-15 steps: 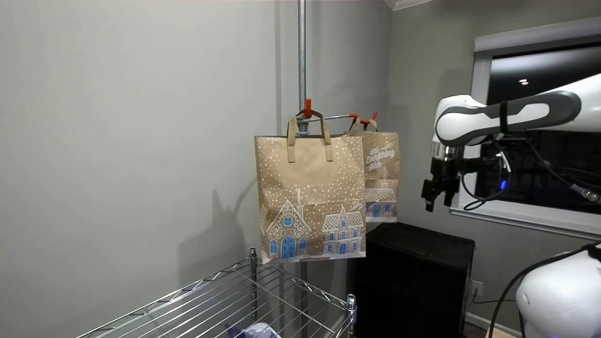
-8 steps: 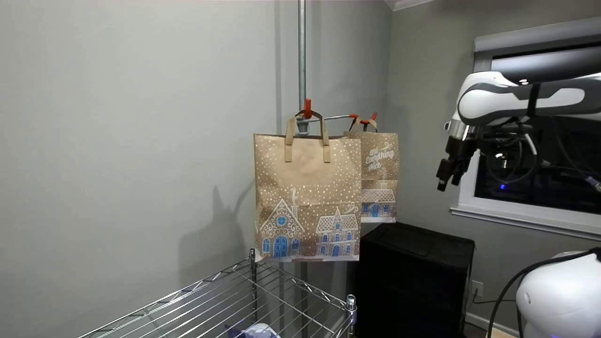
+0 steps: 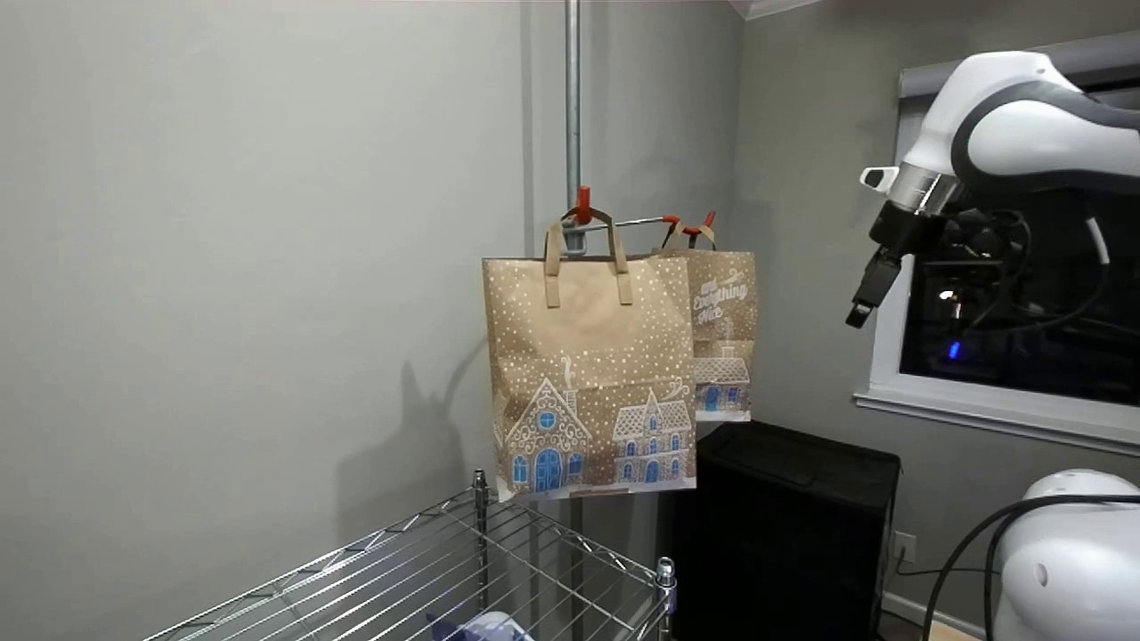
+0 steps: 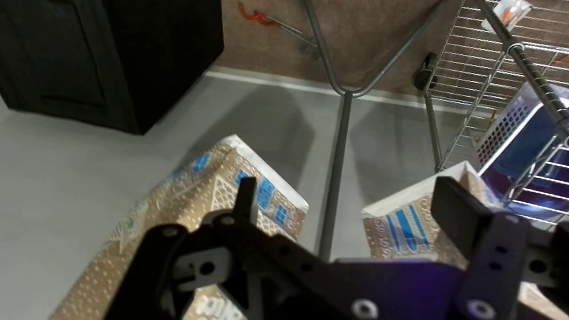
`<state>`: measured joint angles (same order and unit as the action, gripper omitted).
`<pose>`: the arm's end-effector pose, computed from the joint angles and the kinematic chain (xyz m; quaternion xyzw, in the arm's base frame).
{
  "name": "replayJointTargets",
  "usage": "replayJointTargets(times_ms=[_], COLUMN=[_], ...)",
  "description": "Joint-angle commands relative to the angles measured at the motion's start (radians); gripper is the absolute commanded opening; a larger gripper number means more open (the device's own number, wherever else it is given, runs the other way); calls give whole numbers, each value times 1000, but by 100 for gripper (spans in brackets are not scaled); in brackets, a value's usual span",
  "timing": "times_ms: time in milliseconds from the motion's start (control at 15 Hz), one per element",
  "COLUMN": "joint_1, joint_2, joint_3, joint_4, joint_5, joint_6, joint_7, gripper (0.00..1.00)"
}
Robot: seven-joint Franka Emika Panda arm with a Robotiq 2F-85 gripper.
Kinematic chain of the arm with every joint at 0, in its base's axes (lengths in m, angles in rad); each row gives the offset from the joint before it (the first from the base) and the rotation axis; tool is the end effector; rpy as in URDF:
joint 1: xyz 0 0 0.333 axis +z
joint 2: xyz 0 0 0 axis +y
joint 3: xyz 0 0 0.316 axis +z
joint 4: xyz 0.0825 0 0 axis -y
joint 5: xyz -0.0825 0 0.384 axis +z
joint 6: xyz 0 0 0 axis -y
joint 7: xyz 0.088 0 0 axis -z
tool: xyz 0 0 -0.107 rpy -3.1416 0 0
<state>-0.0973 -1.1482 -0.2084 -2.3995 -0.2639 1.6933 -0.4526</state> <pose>0.1915 -0.1269 0.6682 0.9717 0.0985 0.1885 0.1028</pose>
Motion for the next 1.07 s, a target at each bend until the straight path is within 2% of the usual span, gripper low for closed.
replayJointTargets(times_ms=[0, 267, 467, 533, 667, 1000], joint_1=[132, 276, 370, 333, 369, 377], joint_2=[-62, -35, -4, -46, -32, -17], joint_3=[110, 198, 213, 218, 220, 217], joint_4=[-11, 91, 147, 110, 133, 137], joint_5=[3, -8, 1, -8, -1, 0], joint_6=[13, 21, 74, 37, 54, 61], joint_7=[7, -33, -64, -8, -17, -22], gripper=[100, 100, 100, 100, 100, 100])
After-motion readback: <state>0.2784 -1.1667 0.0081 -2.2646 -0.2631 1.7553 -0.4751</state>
